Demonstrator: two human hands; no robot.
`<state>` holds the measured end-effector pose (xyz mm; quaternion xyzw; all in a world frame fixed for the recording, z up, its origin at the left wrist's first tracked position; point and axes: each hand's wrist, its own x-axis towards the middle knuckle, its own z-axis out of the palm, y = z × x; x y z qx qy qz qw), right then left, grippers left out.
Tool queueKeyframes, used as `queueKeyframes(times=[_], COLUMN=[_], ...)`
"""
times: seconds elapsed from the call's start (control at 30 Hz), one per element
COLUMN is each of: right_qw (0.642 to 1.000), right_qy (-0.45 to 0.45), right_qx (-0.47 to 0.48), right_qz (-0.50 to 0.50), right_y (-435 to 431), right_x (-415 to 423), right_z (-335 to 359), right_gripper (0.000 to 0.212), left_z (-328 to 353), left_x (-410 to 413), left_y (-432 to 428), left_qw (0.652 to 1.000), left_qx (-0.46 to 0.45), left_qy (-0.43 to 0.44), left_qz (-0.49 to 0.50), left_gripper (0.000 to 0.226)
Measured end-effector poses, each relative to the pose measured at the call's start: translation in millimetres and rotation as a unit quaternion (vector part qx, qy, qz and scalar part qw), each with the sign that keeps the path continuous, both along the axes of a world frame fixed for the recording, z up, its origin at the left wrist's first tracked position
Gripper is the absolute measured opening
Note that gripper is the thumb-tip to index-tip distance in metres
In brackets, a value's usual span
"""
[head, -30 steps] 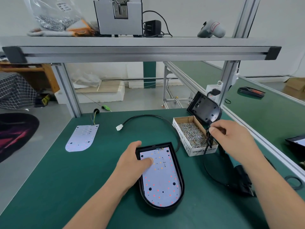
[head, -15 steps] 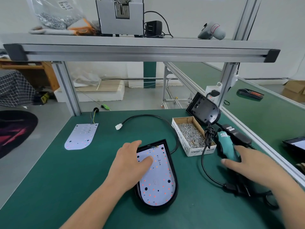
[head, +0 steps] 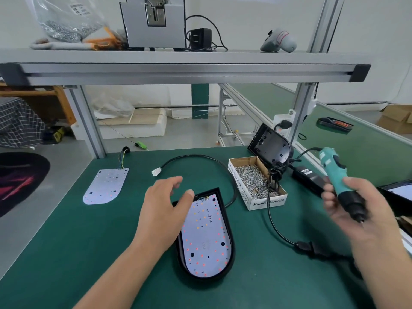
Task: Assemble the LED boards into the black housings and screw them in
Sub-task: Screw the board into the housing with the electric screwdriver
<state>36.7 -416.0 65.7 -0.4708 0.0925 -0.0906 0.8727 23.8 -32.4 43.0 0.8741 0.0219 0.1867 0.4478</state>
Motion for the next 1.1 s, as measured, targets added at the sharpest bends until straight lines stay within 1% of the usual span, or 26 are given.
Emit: queueKeyframes(times=[0.07, 0.17, 0.23, 0.3, 0.43, 0.53, 0.63, 0.7, 0.77, 0.83, 1.0, 1.1], right_qw=[0.999, 0.995, 0.987, 0.981, 0.98, 0.983, 0.983, 0.983, 0.983, 0.984, 0.984, 0.985], right_qy=[-0.018, -0.062, -0.098, -0.123, -0.134, -0.128, -0.129, -0.127, -0.124, -0.121, -0.118, -0.118], right_qx=[0.032, 0.075, 0.11, 0.112, 0.075, 0.055, 0.042, 0.038, 0.037, 0.037, 0.044, 0.042], right_qz=[-0.009, -0.033, -0.067, -0.1, -0.123, -0.123, -0.125, -0.123, -0.126, -0.127, -0.125, -0.122], right_y=[17, 42, 55, 65, 77, 76, 69, 66, 63, 60, 58, 59], right_x=[3, 10, 14, 17, 17, 15, 15, 15, 16, 17, 21, 22], right_z=[5, 15, 20, 21, 5, -4, -8, -11, -14, -15, -17, -17], right_gripper=[0.025, 0.006, 0.011, 0.012, 0.014, 0.016, 0.016, 0.017, 0.016, 0.015, 0.012, 0.011], left_z=[9, 23, 32, 42, 59, 63, 59, 52, 41, 31, 20, 20], left_x=[-2, -2, 1, 10, 44, 75, 101, 114, 123, 127, 132, 132], left_y=[-5, -17, -26, -39, -82, -116, -146, -158, -166, -168, -167, -165], left_qw=[0.999, 0.997, 0.991, 0.98, 0.934, 0.892, 0.856, 0.835, 0.821, 0.826, 0.846, 0.863], left_qx=[0.02, 0.057, 0.103, 0.158, 0.294, 0.363, 0.415, 0.443, 0.452, 0.438, 0.405, 0.372], left_qy=[-0.031, -0.038, -0.032, -0.025, -0.012, -0.001, 0.024, 0.057, 0.088, 0.099, 0.082, 0.073], left_qz=[-0.005, -0.042, -0.081, -0.122, -0.204, -0.268, -0.305, -0.321, -0.337, -0.34, -0.337, -0.333], left_gripper=[0.036, 0.028, 0.025, 0.023, 0.022, 0.023, 0.022, 0.023, 0.024, 0.024, 0.017, 0.014])
